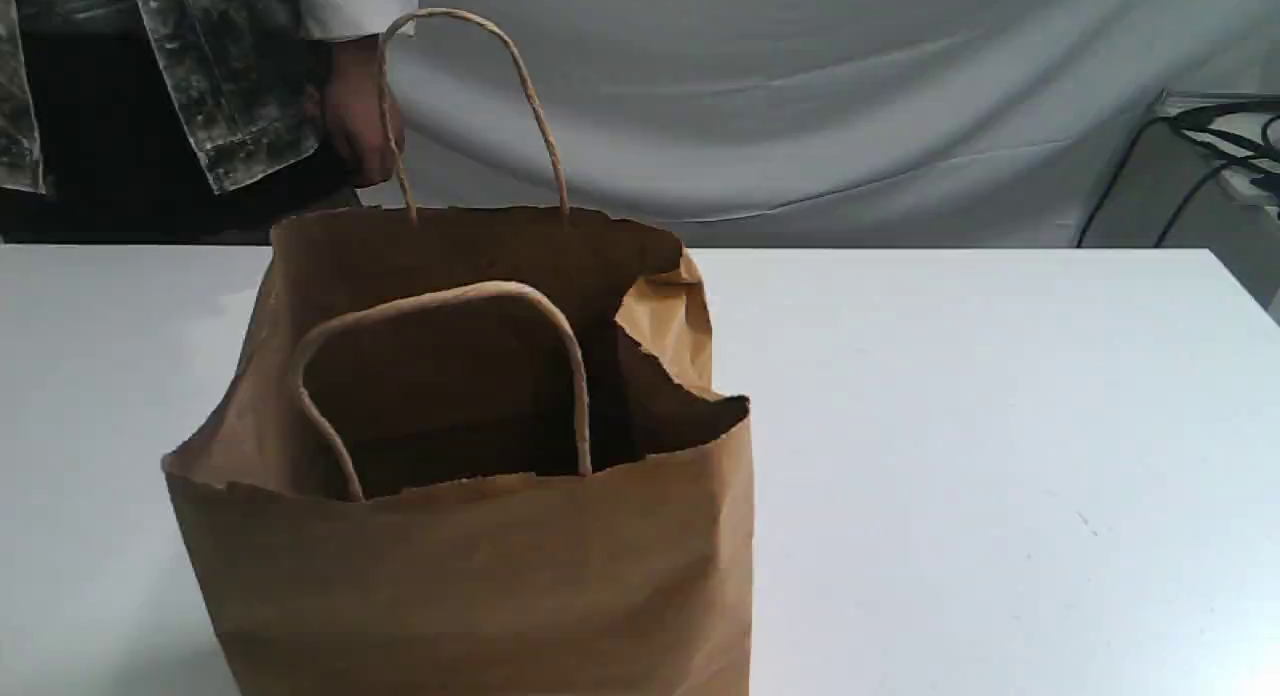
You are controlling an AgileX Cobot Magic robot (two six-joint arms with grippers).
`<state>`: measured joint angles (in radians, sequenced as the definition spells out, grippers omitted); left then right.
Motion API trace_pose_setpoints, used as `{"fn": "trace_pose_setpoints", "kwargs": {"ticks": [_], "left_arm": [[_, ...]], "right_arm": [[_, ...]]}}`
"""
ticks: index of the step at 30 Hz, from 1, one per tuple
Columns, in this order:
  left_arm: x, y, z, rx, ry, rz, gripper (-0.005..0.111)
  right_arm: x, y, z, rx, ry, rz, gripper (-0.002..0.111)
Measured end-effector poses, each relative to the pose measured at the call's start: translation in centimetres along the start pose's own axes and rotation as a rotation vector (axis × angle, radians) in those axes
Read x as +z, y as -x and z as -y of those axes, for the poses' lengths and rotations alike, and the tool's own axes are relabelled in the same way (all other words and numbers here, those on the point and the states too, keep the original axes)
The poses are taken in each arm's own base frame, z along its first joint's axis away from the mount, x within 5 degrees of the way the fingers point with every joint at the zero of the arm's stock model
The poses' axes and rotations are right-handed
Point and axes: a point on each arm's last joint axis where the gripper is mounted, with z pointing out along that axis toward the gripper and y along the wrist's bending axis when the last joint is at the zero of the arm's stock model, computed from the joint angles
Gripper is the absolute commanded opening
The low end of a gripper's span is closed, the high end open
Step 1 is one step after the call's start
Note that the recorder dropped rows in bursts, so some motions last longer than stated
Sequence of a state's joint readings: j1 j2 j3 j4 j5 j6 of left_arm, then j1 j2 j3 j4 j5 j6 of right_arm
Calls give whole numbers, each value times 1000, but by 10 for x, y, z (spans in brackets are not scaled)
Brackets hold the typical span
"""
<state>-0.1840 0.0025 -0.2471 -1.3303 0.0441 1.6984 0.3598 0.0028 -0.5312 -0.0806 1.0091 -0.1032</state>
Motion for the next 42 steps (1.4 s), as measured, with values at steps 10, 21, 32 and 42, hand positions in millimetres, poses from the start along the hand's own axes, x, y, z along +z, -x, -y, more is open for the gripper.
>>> {"fn": "trace_pose_setpoints", "kwargs": {"ticks": [10,21,32,42], "left_arm": [[1,-38,6,-471,80,-52,3],[-3,-73,22,-486,41,-180,3],[-11,-94,14,-419,328,-414,3],[-15,-103,21,-426,271,-536,3]], "right_arm": [[0,0,0,0,0,0,0],[0,0,0,0,0,0,0],[0,0,0,0,0,0,0],[0,0,0,0,0,0,0]]}}
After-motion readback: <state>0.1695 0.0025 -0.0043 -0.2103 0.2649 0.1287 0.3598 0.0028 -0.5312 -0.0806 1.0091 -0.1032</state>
